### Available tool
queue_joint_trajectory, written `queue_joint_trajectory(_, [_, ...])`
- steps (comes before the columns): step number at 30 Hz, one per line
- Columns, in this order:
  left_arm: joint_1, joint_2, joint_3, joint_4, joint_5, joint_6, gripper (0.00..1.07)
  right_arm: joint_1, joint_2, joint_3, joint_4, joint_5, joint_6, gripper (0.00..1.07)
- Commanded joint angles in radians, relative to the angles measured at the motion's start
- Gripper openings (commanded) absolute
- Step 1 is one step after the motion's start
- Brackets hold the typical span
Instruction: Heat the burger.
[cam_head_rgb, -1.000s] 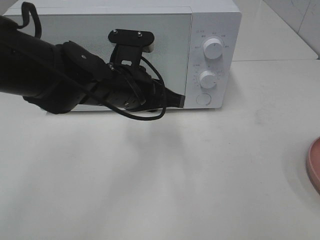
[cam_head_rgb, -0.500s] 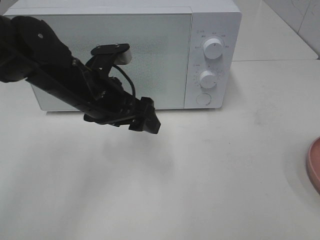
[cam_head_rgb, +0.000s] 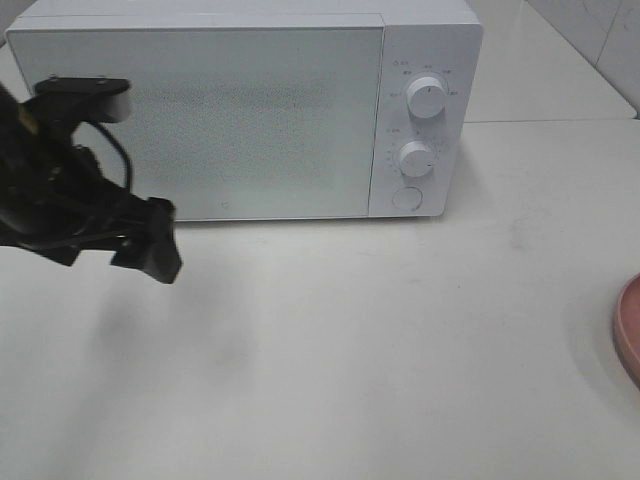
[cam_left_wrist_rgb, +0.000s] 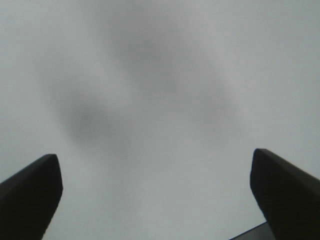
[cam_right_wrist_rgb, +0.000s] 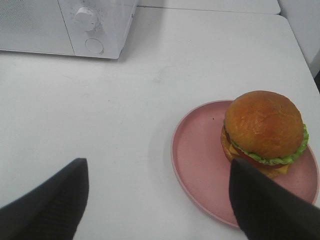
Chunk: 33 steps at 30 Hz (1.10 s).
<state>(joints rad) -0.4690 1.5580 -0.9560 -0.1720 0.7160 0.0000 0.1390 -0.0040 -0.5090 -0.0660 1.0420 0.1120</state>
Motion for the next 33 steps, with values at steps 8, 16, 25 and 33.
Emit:
queue_joint_trajectory(8, [0.261, -0.312, 0.222, -0.002, 0.081, 0.022, 0.94, -0.007, -0.026, 0.003, 0.001, -0.005, -0.008, 0.75])
queue_joint_trajectory(16, [0.313, -0.582, 0.325, 0.073, 0.159, -0.038, 0.94, -0.007, -0.026, 0.003, 0.001, -0.005, -0.008, 0.75])
queue_joint_trajectory(25, [0.313, -0.906, 0.429, 0.165, 0.210, -0.096, 0.94, -0.007, -0.026, 0.002, 0.001, -0.005, -0.008, 0.75])
queue_joint_trajectory(33, [0.313, -1.094, 0.436, 0.172, 0.335, -0.079, 0.94, -0.007, -0.026, 0.002, 0.001, -0.005, -0.008, 0.75])
